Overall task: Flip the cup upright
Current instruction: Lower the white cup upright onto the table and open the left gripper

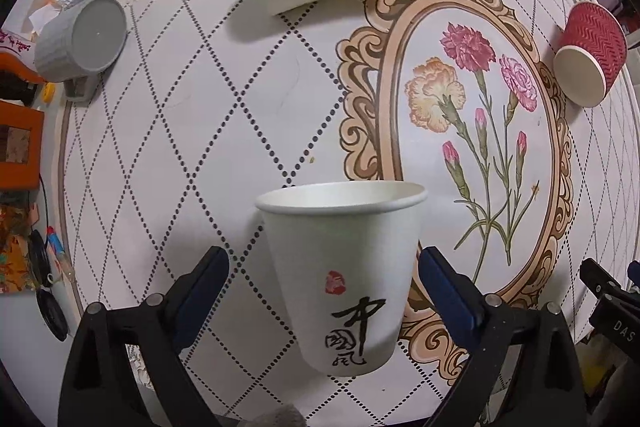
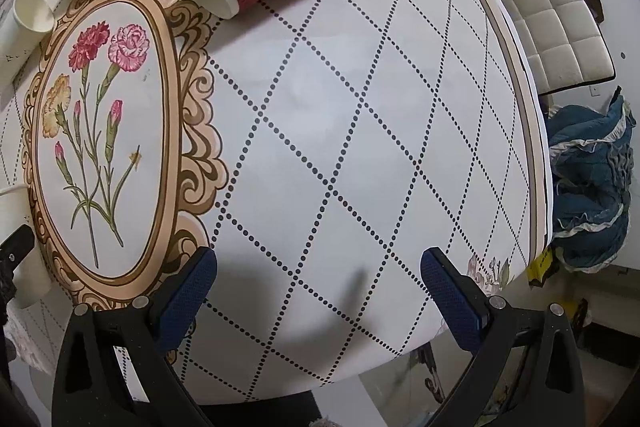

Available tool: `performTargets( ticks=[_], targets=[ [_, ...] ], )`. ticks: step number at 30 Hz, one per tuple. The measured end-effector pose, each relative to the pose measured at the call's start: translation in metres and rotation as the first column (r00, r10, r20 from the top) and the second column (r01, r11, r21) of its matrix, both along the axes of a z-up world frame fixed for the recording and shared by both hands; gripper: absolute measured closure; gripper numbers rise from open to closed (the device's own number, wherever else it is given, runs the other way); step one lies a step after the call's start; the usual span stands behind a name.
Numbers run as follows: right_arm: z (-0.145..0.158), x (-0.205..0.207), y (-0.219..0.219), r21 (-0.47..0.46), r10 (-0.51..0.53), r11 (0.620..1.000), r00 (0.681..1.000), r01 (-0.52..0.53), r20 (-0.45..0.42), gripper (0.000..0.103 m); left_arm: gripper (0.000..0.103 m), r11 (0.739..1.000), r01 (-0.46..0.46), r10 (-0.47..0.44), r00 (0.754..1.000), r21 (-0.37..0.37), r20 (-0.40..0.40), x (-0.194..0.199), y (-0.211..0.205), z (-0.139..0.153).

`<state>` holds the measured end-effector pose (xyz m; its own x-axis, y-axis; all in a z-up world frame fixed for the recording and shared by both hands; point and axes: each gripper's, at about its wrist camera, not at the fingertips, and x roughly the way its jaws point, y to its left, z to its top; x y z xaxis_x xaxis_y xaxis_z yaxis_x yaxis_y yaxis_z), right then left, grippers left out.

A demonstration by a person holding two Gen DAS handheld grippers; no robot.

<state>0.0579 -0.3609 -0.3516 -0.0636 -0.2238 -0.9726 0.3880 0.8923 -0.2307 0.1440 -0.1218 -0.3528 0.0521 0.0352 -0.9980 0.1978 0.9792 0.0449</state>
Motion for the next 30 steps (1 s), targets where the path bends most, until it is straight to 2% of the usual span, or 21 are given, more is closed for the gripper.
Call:
performTargets(
  ticks=[8,20,25,30],
  targets=[
    [0.01,0.0,0.003,0.01,0.01,1.0,1.0,-0.01,0.027,0.0,0.006,0.999,-0.033,0.033,0.999,0.001,0.044,-0.011,0.006,0.035],
    [0.045,-0.002,0.023,0.04,0.041,0.998,0.994,-0.046,0.102,0.0,0.006,0.997,-0.076,0.079,0.989,-0.029,0.124,-0.043,0.024,0.101],
    [0.061,0.002,0.039,0.047,0.047,0.997,0.991,-0.054,0.127,0.0,0.006,0.996,-0.088,0.091,0.984,-0.028,0.151,-0.037,0.039,0.11],
    [0.078,0.012,0.073,0.059,0.081,0.994,0.985,-0.091,0.15,0.0,0.006,0.991,-0.13,0.126,0.976,0.009,0.176,-0.033,0.081,0.11]
  ],
)
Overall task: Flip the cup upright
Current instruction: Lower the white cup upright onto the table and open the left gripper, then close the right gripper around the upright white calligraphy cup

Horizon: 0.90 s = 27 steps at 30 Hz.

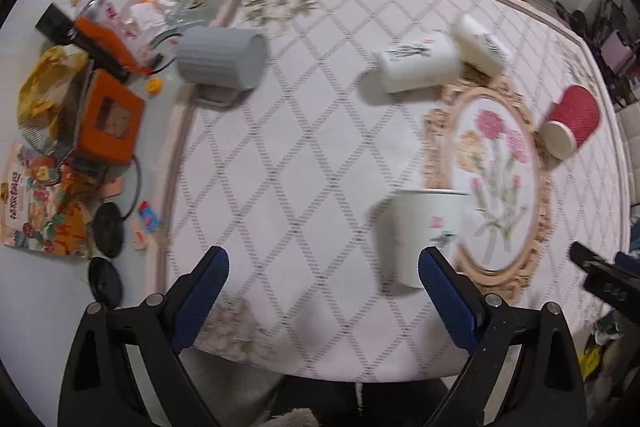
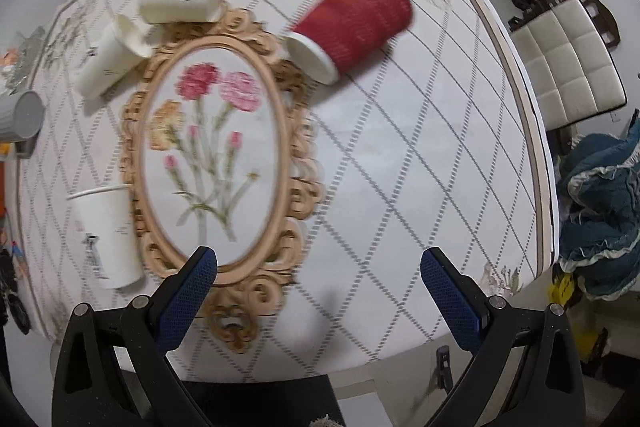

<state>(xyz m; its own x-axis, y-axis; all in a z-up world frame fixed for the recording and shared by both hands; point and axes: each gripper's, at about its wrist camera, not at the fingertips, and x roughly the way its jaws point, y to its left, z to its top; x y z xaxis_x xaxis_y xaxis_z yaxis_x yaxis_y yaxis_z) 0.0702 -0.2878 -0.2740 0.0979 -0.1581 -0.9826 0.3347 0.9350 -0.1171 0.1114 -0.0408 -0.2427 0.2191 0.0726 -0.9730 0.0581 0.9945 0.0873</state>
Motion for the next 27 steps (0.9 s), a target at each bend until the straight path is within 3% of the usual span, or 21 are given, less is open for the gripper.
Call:
performTargets(
  ticks=[9,16,23,27],
  targets=[
    [-0.005,0.028,0.087,0.062,0.107,0.992,0.994,-0.106,-0.012,0.001,0.006,0.997,-0.051,0.054,0.997,0.049,-0.058,-0.001,0.069,-0.043],
    [-0.024,0.048,0.143,0.096,0.186,0.979,0.982,-0.181,-0.041,0.013,0.006,0.995,-0.081,0.086,0.991,0.058,-0.105,-0.001,0.101,-0.068],
    [-0.05,0.062,0.167,0.121,0.198,0.975,0.976,-0.187,-0.089,0.02,0.006,0.995,-0.087,0.093,0.987,0.053,-0.132,0.003,0.116,-0.08],
    [-0.066,0.067,0.173,0.14,0.193,0.975,0.973,-0.175,-0.127,0.029,0.006,0.995,-0.083,0.09,0.984,0.049,-0.153,0.006,0.117,-0.087]
  ],
)
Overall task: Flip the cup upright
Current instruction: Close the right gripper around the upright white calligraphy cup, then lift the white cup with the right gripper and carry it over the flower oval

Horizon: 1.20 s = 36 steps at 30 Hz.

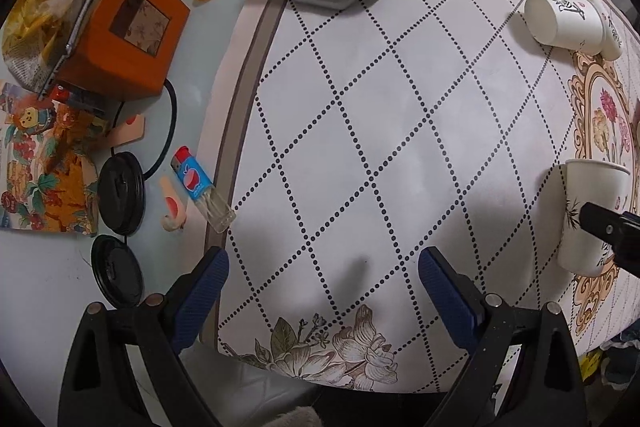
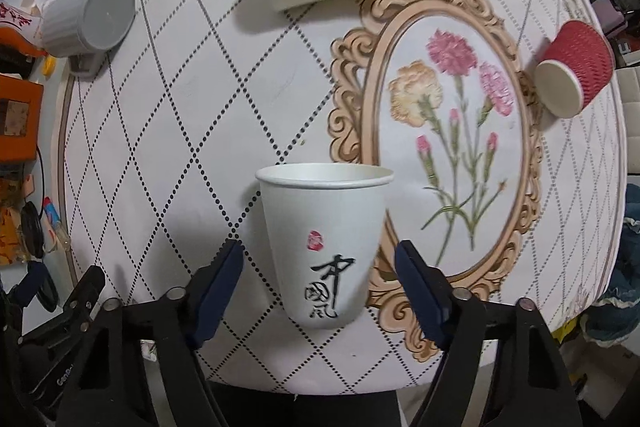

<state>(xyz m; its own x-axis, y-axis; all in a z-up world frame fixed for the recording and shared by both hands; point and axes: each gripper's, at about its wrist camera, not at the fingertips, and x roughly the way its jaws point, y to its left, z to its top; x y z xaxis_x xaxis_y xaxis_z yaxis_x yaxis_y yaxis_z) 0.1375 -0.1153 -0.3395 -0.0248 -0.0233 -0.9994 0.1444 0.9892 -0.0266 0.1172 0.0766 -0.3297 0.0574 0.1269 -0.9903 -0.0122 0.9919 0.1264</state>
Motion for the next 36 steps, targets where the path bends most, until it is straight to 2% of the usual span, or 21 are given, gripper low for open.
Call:
performTargets(
  ticks=[1,2,9,11,16,19,22,28,33,36],
  targets=[
    [-0.003,0.001,0.0,0.006,-0.006,1.0,1.0,0.007,-0.009,0.031,0.006,1.0,0.001,-0.001,1.0,-0.001,-0.003,0.001,0.0,-0.001],
    [-0.008,0.001,0.0,0.01,-0.016,1.0,1.0,0.016,-0.022,0.039,0.006,1.0,0.004,-0.004,1.0,-0.003,-0.007,0.002,0.0,-0.003],
    [-0.005,0.001,-0.006,0.033,-0.059,0.998,0.998,0.058,0.015,0.041,0.005,0.999,0.042,-0.042,0.999,-0.007,-0.007,0.01,-0.004,-0.004],
    [0.003,0.0,-0.01,0.056,-0.076,0.996,0.996,0.073,0.054,0.041,0.0,0.999,0.043,-0.043,0.999,-0.026,-0.002,0.013,-0.005,-0.003],
    [0.025,-0.003,-0.027,0.125,-0.125,0.987,0.975,0.103,0.186,0.041,0.0,0.998,0.051,-0.051,0.999,-0.047,0.006,0.022,-0.007,-0.001],
    [0.039,-0.002,-0.034,0.108,-0.147,0.987,0.944,0.12,0.296,0.041,0.0,0.996,0.062,-0.062,0.998,-0.06,-0.002,0.03,-0.011,-0.003],
    [0.048,0.0,-0.039,0.064,-0.153,0.988,0.894,0.139,0.421,0.041,0.0,0.995,0.074,-0.075,0.997,-0.067,-0.005,0.043,-0.019,-0.009],
    [0.028,0.007,-0.036,-0.055,-0.102,0.984,0.799,0.167,0.592,0.041,0.0,0.993,0.094,-0.093,0.996,-0.069,0.007,0.067,-0.032,-0.022],
    [0.012,-0.001,-0.031,-0.133,-0.033,0.979,0.767,0.153,0.64,0.041,0.0,0.991,0.114,-0.113,0.994,-0.063,0.01,0.076,-0.039,-0.033],
    [0.01,-0.009,-0.029,-0.143,-0.014,0.98,0.763,0.139,0.646,0.041,0.0,0.991,0.117,-0.117,0.993,-0.057,0.008,0.076,-0.036,-0.038]
  ],
)
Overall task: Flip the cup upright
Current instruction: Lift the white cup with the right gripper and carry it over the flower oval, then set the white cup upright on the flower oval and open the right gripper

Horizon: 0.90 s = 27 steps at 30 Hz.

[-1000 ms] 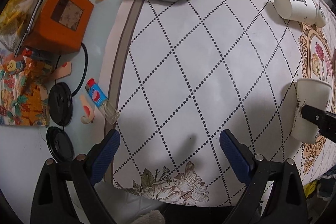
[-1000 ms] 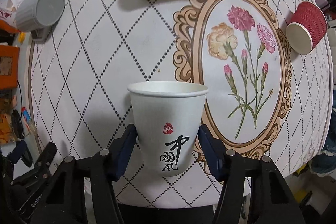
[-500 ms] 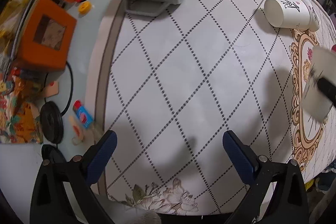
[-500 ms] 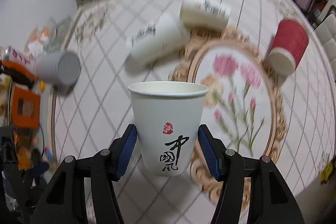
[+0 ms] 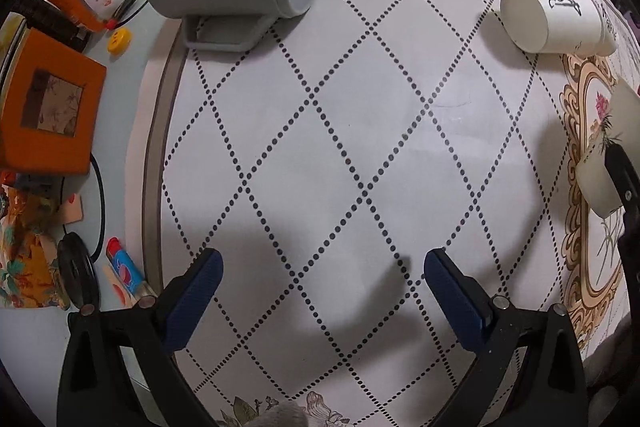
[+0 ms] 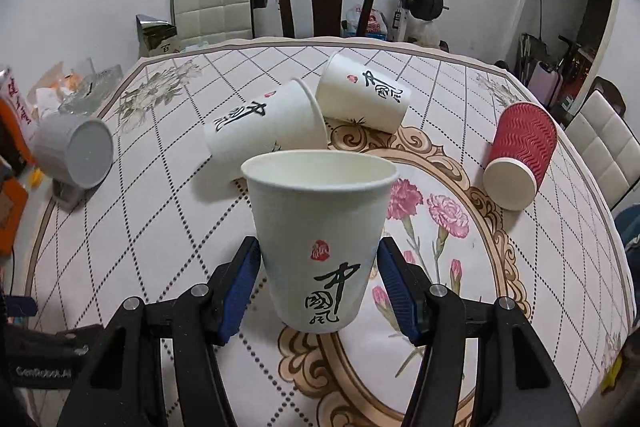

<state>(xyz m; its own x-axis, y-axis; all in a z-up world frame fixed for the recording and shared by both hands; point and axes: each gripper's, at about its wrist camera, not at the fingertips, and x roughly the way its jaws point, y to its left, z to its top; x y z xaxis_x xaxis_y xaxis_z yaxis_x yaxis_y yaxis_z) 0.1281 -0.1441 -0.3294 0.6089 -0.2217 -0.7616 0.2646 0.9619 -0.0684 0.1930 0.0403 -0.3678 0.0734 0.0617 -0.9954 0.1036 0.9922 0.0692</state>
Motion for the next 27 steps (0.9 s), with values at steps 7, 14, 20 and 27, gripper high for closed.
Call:
performTargets(
  ticks=[7,14,20,27],
  targets=[
    [-0.003,-0.011,0.0,0.027,0.011,1.0,0.999,-0.01,-0.044,0.039,0.0,1.0,-0.017,0.017,1.0,0.01,0.012,-0.027,-0.004,-0.004],
    [0.004,-0.036,-0.01,0.07,0.015,0.998,0.997,-0.01,-0.078,0.015,0.0,0.999,-0.013,0.008,0.995,0.042,0.1,-0.05,-0.011,0.034],
    [0.034,-0.075,-0.026,0.074,-0.018,0.997,0.992,0.027,-0.122,0.002,0.0,0.999,-0.024,0.017,0.985,0.04,0.17,-0.084,-0.022,0.087],
    [0.118,-0.129,-0.039,0.055,-0.001,0.998,0.994,0.007,-0.109,0.0,0.0,1.0,-0.015,0.015,0.953,-0.002,0.301,-0.13,-0.028,0.176]
  ],
)
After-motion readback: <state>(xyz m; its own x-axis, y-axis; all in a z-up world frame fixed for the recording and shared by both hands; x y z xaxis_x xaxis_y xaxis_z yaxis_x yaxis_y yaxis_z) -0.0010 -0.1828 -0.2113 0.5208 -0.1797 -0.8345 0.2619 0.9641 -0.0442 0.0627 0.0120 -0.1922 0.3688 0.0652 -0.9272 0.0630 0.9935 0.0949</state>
